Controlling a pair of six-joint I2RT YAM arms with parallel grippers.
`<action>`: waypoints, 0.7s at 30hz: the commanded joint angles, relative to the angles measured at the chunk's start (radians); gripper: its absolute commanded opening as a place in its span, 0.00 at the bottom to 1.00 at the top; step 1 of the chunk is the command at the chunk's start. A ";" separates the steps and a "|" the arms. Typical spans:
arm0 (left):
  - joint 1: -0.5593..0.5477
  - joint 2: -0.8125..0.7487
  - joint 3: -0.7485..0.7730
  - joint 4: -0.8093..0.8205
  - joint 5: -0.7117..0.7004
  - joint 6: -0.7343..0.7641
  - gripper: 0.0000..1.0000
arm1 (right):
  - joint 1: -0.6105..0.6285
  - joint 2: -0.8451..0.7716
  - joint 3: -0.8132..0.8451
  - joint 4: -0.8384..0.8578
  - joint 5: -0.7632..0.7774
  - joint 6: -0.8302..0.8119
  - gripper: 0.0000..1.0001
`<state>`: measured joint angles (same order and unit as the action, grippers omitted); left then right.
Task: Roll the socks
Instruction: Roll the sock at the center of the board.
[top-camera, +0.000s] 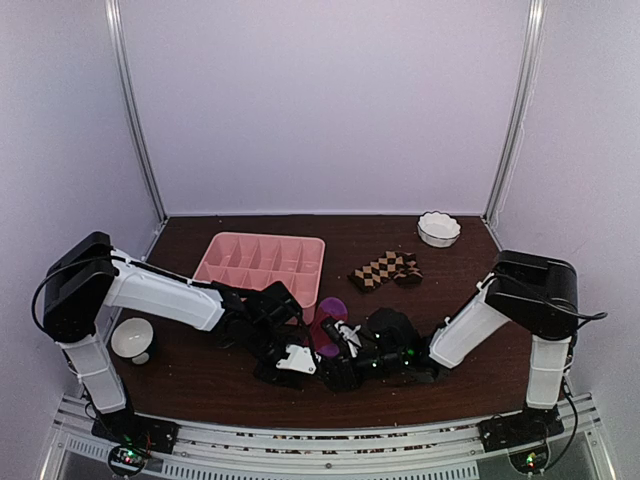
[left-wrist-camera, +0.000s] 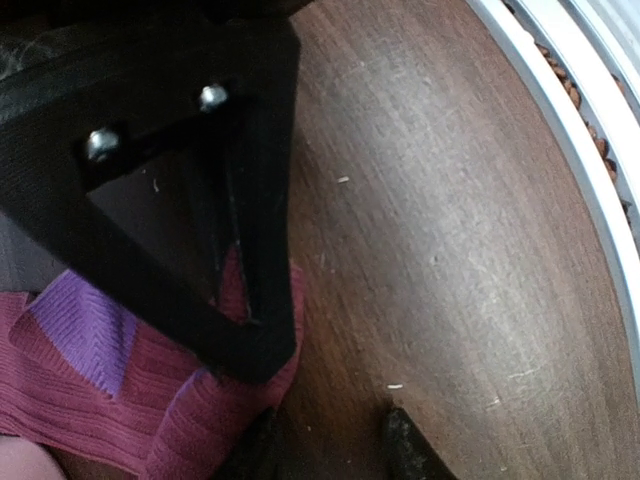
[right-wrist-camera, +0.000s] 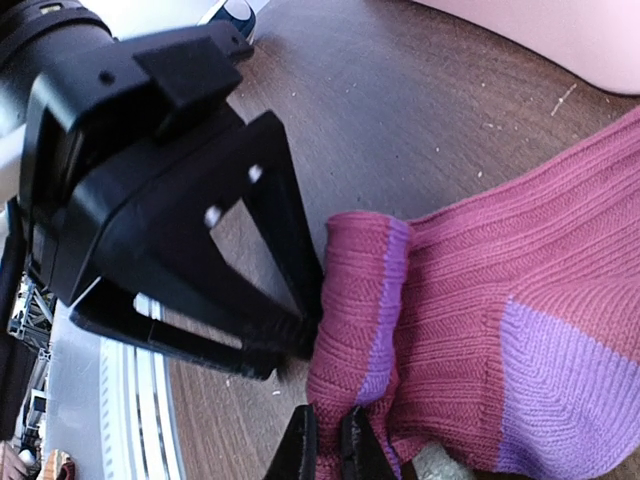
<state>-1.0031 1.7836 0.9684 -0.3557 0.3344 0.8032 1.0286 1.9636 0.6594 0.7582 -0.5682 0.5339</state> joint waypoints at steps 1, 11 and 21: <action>0.010 -0.044 0.013 0.028 -0.034 0.003 0.36 | 0.017 0.068 -0.101 -0.351 -0.006 0.026 0.00; 0.009 -0.087 0.099 -0.115 0.169 -0.027 0.39 | 0.016 0.060 -0.121 -0.359 0.004 0.028 0.00; 0.010 0.033 0.117 -0.111 0.081 0.011 0.35 | 0.017 0.050 -0.125 -0.352 0.001 0.046 0.00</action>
<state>-1.0004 1.7874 1.0843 -0.4633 0.4442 0.7929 1.0302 1.9354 0.6197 0.7589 -0.5770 0.5579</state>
